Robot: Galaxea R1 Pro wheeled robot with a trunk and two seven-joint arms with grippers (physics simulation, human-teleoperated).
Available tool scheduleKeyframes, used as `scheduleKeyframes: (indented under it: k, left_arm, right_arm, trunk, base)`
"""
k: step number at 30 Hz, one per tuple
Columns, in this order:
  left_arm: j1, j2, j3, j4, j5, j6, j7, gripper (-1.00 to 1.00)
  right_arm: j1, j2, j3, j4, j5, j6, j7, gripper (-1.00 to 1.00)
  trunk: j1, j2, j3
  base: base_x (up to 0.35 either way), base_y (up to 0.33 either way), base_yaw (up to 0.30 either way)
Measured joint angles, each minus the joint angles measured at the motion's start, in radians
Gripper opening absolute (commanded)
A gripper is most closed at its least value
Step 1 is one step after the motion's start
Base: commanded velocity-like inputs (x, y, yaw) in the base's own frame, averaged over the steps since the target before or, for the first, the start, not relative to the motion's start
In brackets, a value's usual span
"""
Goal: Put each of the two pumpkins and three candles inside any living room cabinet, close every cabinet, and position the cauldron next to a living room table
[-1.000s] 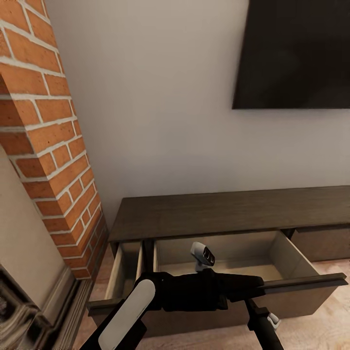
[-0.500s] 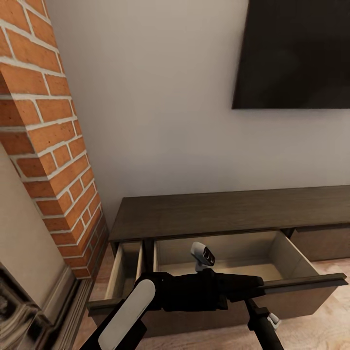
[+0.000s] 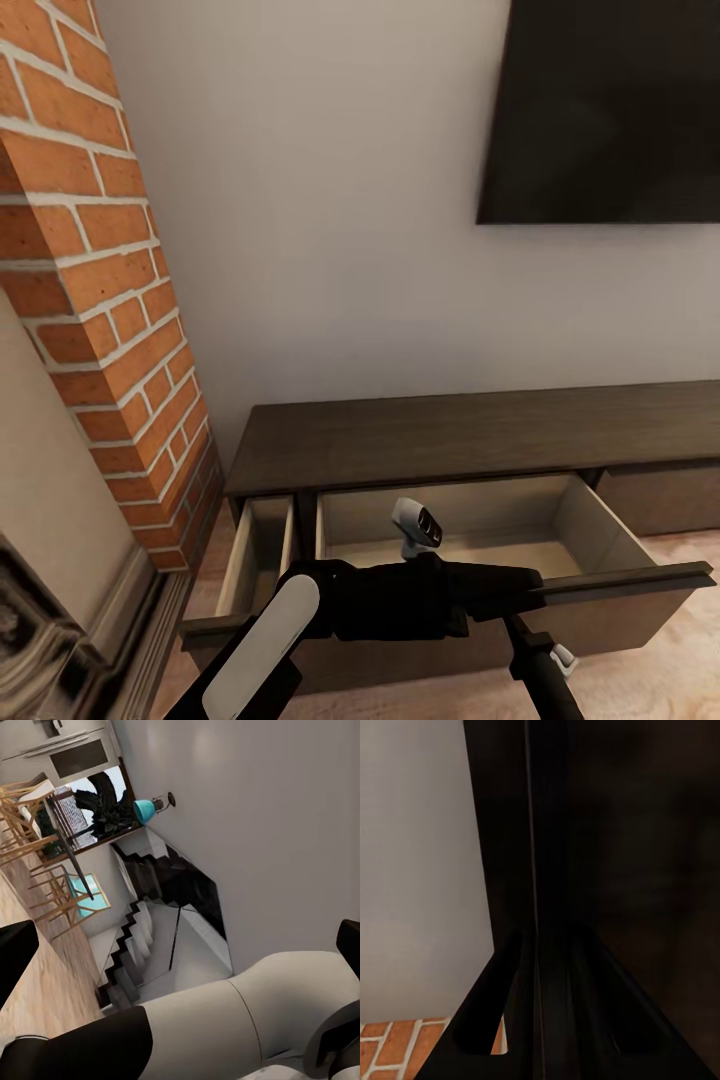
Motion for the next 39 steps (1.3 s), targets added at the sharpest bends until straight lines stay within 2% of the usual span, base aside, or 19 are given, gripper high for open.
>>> scheduleKeyframes:
  k: [8,13,25,26,27,39]
  left_arm:
    - [0.000,0.000,0.000,0.000,0.000,0.000,0.000,1.00]
    - [0.000,0.000,0.000,0.001,0.000,0.000,0.000,1.00]
    - [0.000,0.000,0.000,0.002,0.000,0.000,0.000,1.00]
    - [0.000,0.000,0.000,0.002,0.000,0.000,0.000,1.00]
    - [0.000,0.000,0.000,0.002,0.000,0.000,0.000,1.00]
    - [0.000,0.000,0.001,0.002,0.000,0.000,0.000,1.00]
  right_arm:
    - [0.000,-0.001,-0.001,0.000,0.000,0.000,-0.001,-1.00]
    - [-0.015,0.000,-0.004,-0.001,-0.003,0.001,-0.031,-1.00]
    - [-0.016,0.000,-0.004,-0.001,-0.003,0.000,-0.032,-1.00]
    - [-0.016,0.000,-0.005,-0.001,-0.003,0.000,-0.032,1.00]
    - [-0.001,0.002,0.031,-0.003,0.012,0.008,0.009,1.00]
    - [0.000,0.002,0.032,-0.003,0.012,0.010,0.003,1.00]
  trunk:
    - [0.000,0.000,0.000]
    - [0.000,0.000,0.000]
    - [0.000,0.000,0.000]
    - [0.000,0.000,0.000]
    - [0.000,0.000,0.000]
    - [0.000,0.000,0.000]
  base:
    - [-0.086,0.000,0.000]
    - [-0.057,0.000,0.000]
    - [-0.003,0.000,0.000]
    - [0.000,0.000,0.000]
    - [0.000,0.000,0.000]
    - [0.000,0.000,0.000]
